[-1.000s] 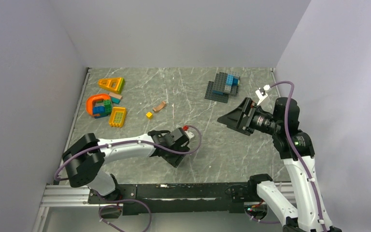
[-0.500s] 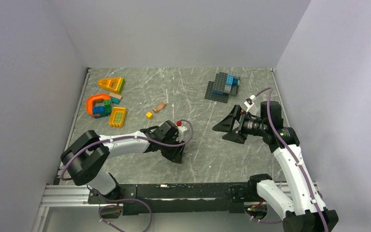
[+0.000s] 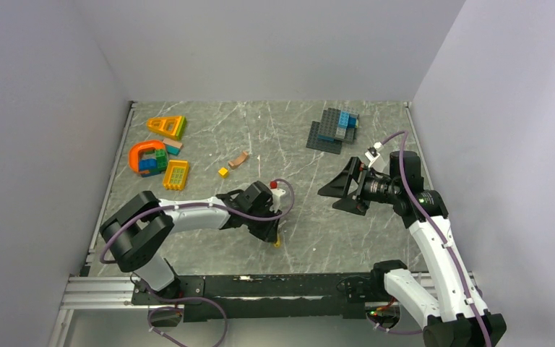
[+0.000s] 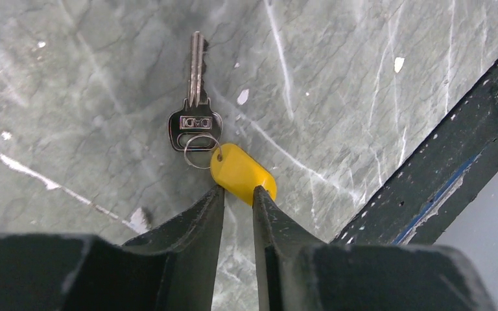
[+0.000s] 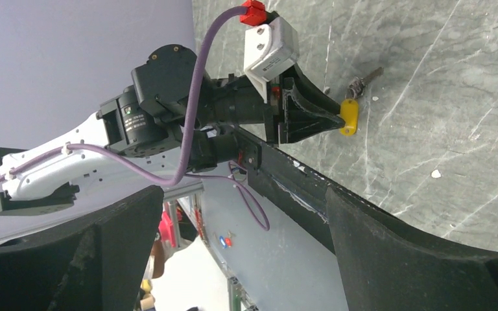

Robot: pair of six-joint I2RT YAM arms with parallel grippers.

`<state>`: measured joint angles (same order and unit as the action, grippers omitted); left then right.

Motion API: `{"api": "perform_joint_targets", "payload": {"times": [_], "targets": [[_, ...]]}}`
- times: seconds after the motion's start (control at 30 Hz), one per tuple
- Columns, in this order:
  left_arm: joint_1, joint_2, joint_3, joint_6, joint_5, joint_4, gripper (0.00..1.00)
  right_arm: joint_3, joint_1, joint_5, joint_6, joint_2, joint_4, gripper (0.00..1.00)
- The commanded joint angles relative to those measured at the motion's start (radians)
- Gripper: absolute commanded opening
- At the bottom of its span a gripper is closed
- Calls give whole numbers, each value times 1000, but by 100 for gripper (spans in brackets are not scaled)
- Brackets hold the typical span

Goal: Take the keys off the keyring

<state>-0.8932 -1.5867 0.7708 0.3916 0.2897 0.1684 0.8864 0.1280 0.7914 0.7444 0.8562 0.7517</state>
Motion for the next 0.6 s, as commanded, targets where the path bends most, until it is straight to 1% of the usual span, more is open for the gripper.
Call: {"api": "perform_joint_targets", "payload": {"times": [0.0, 0.13, 0.23, 0.43, 0.47, 0.5, 0.57], "targets": [[-38, -82, -1, 38, -75, 33, 29, 31, -2, 15, 11, -5, -23, 100], [-49, -106, 26, 102, -73, 30, 26, 35, -2, 16, -1, -5, -8, 100], [-50, -109, 50, 149, -80, 51, 28, 38, -2, 15, -12, -9, 4, 100], [-79, -153, 144, 206, -124, 160, 51, 52, -3, 18, -37, -4, 21, 100], [-86, -166, 160, 216, -130, 182, 53, 54, -3, 18, -40, -4, 23, 100], [-94, -174, 173, 238, -138, 198, 53, 55, -2, 17, -42, -6, 23, 100], [-108, -187, 186, 272, -154, 221, 50, 57, -2, 19, -45, -7, 24, 100]]}}
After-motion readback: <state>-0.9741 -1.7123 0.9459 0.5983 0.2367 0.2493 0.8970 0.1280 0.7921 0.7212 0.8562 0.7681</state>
